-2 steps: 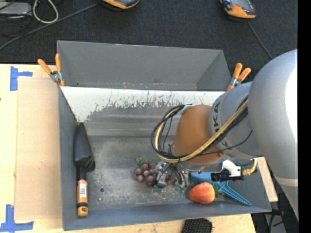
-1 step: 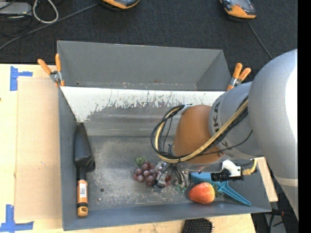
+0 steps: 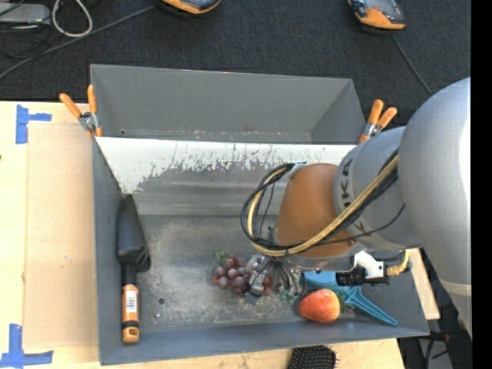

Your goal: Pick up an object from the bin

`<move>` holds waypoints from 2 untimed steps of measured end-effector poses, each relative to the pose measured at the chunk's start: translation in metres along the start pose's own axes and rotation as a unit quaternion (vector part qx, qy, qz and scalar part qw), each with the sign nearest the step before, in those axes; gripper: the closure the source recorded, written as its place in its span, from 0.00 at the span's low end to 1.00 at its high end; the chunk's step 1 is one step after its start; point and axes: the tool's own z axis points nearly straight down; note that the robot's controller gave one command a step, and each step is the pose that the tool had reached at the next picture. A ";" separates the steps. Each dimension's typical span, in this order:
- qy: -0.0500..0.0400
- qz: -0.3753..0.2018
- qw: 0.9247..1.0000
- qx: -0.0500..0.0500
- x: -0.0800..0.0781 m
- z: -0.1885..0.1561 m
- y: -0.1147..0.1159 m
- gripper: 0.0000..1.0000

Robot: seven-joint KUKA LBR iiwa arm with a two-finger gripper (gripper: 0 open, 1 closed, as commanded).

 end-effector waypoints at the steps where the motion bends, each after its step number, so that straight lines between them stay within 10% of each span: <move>1: -0.001 0.000 1.000 0.000 0.000 -0.014 0.000 1.00; 2: 0.003 0.000 1.000 0.001 0.001 -0.062 -0.001 1.00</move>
Offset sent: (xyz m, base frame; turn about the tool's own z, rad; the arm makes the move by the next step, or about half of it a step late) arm 0.0005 -0.0001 0.1084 0.0005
